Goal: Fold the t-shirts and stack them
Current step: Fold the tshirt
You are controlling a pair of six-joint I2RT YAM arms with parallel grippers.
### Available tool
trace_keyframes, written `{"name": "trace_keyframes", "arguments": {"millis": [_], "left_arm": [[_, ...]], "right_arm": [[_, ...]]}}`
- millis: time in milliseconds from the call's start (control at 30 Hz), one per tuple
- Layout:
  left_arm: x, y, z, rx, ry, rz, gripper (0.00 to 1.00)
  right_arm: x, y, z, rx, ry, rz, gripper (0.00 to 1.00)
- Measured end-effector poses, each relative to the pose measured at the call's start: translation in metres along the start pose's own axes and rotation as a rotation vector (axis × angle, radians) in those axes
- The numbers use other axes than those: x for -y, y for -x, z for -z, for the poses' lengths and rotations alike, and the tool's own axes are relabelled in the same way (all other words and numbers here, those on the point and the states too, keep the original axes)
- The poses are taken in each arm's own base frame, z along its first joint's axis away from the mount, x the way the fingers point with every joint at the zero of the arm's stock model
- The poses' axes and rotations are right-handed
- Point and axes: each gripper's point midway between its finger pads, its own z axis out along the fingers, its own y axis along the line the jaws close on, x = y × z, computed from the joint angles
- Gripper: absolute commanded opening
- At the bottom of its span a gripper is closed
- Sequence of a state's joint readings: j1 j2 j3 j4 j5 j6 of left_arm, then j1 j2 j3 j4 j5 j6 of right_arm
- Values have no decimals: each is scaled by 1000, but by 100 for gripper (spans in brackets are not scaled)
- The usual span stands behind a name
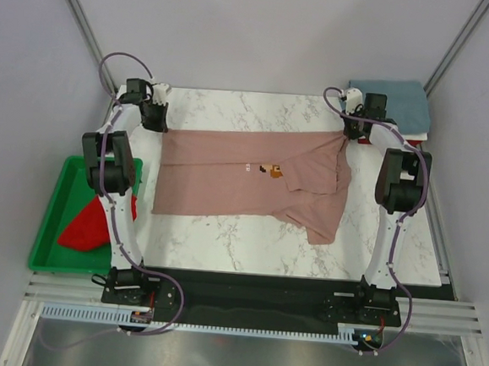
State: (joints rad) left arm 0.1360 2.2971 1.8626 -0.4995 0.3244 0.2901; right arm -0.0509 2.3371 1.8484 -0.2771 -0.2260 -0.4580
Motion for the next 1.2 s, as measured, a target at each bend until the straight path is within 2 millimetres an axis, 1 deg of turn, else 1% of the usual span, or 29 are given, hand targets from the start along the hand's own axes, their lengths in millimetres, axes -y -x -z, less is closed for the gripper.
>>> {"name": "trace_keyframes", "arguments": {"millis": [67, 133, 167, 233, 267, 300, 367, 400, 467, 500, 533, 600, 667, 733, 800, 900, 933, 967, 1067, 1133, 1200], "left_arm": [[1, 5, 7, 10, 3, 4, 2], [4, 16, 23, 34, 3, 3, 2], [7, 27, 37, 62, 2, -2, 2], [15, 50, 73, 128, 6, -18, 2], [21, 65, 96, 176, 8, -34, 2], [25, 75, 115, 212, 11, -47, 2], [39, 97, 168, 314, 24, -85, 2], [45, 103, 193, 358, 35, -101, 2], [59, 112, 244, 452, 62, -137, 2], [64, 113, 264, 493, 76, -151, 2], [70, 108, 282, 518, 86, -160, 2], [80, 95, 310, 556, 106, -171, 2], [87, 78, 324, 568, 119, -174, 2], [92, 60, 335, 574, 133, -172, 2], [97, 42, 349, 583, 152, -173, 2], [108, 26, 380, 627, 193, -195, 2], [114, 23, 394, 652, 207, -209, 2], [119, 21, 405, 673, 218, -221, 2], [137, 17, 446, 743, 247, -262, 2], [149, 18, 473, 792, 265, -293, 2], [159, 22, 496, 837, 274, -323, 2]], "right_arm": [[1, 7, 5, 12, -5, -7, 0], [2, 18, 18, 29, -11, -18, 0], [4, 28, 28, 47, -18, -21, 0], [5, 52, 58, 95, -29, -25, 0], [7, 68, 78, 129, -41, -23, 0], [7, 80, 95, 159, -50, -21, 0], [8, 109, 144, 241, -79, -8, 0], [6, 122, 171, 282, -94, 3, 0], [1, 140, 225, 357, -125, 25, 0], [-3, 146, 252, 394, -142, 37, 0], [-7, 151, 279, 430, -159, 48, 0], [-16, 155, 322, 487, -186, 69, 0], [-29, 150, 364, 530, -208, 85, 0], [-41, 141, 394, 552, -216, 93, 0], [-56, 126, 422, 557, -217, 96, 0], [-78, 103, 465, 571, -223, 101, 0], [-84, 99, 477, 582, -228, 104, 0], [-91, 93, 494, 597, -236, 109, 0], [-110, 77, 546, 643, -267, 127, 0], [-120, 76, 587, 701, -301, 151, 0], [-126, 80, 621, 764, -339, 178, 0]]}}
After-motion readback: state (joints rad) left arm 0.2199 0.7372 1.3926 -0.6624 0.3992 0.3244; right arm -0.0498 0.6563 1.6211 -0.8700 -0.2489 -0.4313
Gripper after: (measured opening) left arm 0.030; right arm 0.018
